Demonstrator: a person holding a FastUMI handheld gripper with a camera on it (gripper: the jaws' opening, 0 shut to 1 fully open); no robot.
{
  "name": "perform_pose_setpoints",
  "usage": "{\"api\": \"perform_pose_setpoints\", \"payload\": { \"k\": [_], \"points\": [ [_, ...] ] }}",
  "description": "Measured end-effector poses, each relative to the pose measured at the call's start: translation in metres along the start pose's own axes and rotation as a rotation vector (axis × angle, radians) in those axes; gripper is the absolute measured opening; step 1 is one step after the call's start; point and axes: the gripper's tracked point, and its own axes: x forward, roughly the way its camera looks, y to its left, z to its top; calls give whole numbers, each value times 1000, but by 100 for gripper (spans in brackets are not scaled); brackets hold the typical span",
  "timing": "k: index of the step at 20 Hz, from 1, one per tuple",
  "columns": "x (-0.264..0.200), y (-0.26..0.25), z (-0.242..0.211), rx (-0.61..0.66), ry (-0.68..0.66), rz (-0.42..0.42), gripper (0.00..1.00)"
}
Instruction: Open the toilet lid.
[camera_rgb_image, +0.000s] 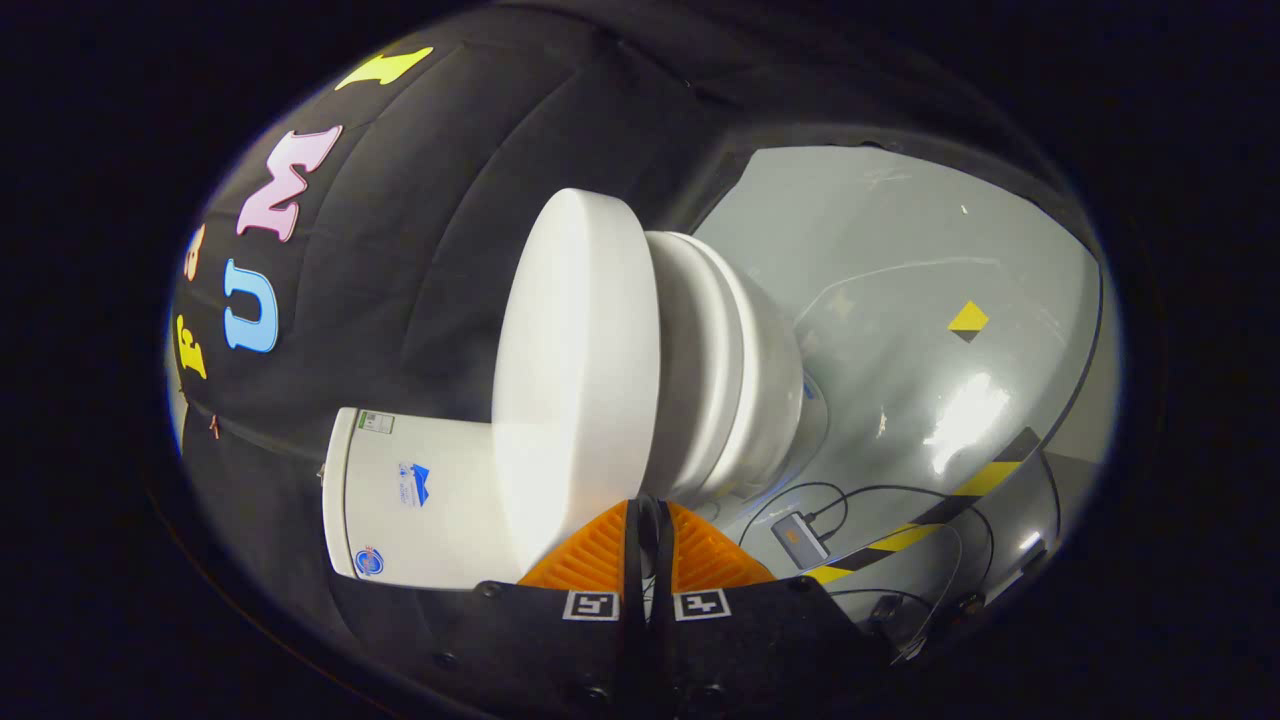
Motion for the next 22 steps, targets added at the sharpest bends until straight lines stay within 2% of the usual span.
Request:
{"api": "perform_pose_setpoints", "payload": {
  "k": [7, 12, 17, 22],
  "points": [
    [-45, 90, -4, -186, -73, -80, 5],
    [-62, 148, -19, -395, -172, -197, 5],
    [-68, 187, -36, -444, -225, -236, 5],
    [-68, 233, -61, -552, -260, -271, 5]
  ]
}}
